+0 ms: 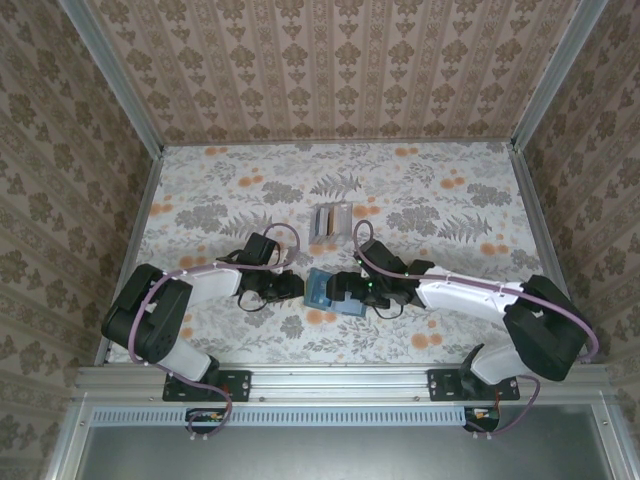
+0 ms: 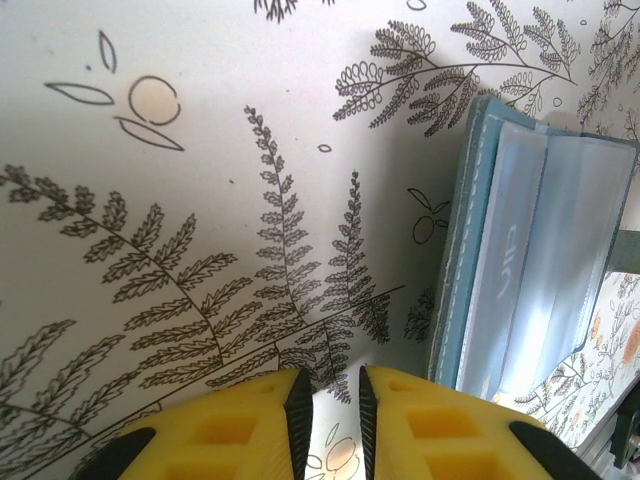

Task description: Put the credit cards into the card holder

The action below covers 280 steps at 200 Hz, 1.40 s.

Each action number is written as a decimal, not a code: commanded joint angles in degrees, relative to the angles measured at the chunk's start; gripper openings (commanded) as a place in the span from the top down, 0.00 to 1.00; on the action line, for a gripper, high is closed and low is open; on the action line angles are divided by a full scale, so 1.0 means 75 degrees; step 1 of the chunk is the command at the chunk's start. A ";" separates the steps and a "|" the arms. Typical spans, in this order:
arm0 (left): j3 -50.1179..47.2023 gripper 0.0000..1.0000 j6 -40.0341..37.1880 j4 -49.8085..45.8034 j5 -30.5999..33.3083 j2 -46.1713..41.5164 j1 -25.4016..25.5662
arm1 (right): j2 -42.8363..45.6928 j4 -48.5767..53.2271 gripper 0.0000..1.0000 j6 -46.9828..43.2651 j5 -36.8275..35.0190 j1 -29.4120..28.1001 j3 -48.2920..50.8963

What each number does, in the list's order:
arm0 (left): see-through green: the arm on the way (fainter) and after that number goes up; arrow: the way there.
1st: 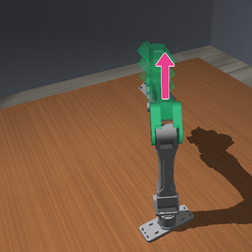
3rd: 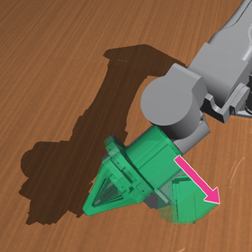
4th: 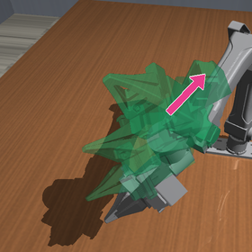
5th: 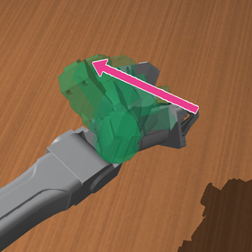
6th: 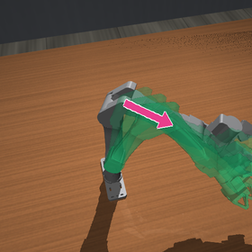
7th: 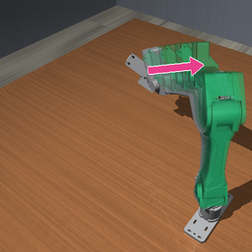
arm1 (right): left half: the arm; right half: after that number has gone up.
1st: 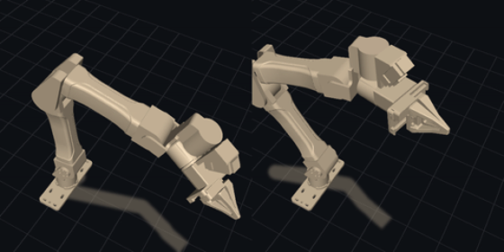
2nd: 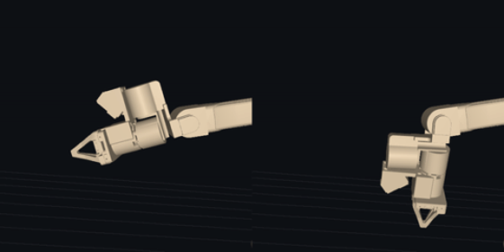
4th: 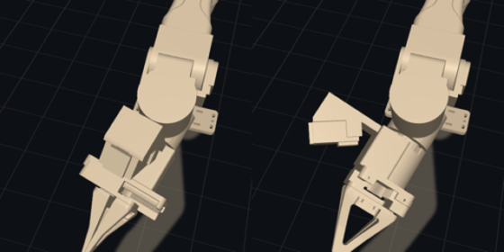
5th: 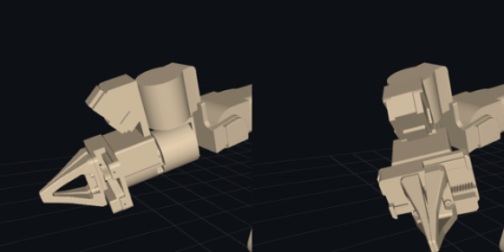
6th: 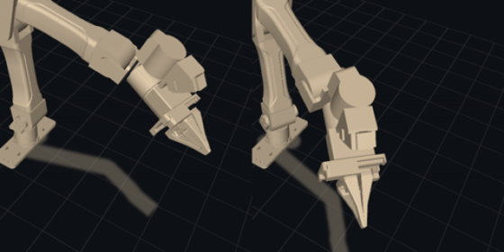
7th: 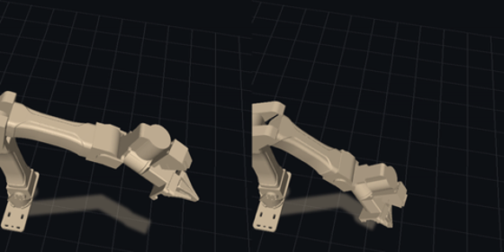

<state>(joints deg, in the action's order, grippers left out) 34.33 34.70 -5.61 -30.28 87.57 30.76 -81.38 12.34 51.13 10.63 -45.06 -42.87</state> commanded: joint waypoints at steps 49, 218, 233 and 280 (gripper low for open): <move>-0.0305 0.74 -0.0198 -0.0542 0.0583 0.0220 0.0070 | -0.0202 -0.0496 0.02 0.0173 0.0263 -0.0004 0.0197; -0.0498 0.74 -0.0267 -0.0558 0.0600 0.0072 0.0035 | -0.0824 -0.0755 0.21 0.0346 0.0566 0.0017 -0.0013; -0.0542 0.73 -0.0215 -0.0516 0.0617 0.0043 0.0035 | -0.0804 -0.0704 0.22 0.0354 0.0589 0.0017 -0.0047; -0.0638 0.74 -0.0167 -0.0412 0.0613 0.0033 0.0035 | -0.0618 -0.0602 0.26 0.0260 0.0481 0.0023 -0.0098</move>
<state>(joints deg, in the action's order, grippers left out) 32.69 34.28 -3.36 -30.28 86.37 30.79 -87.13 6.66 53.80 14.13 -45.01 -42.37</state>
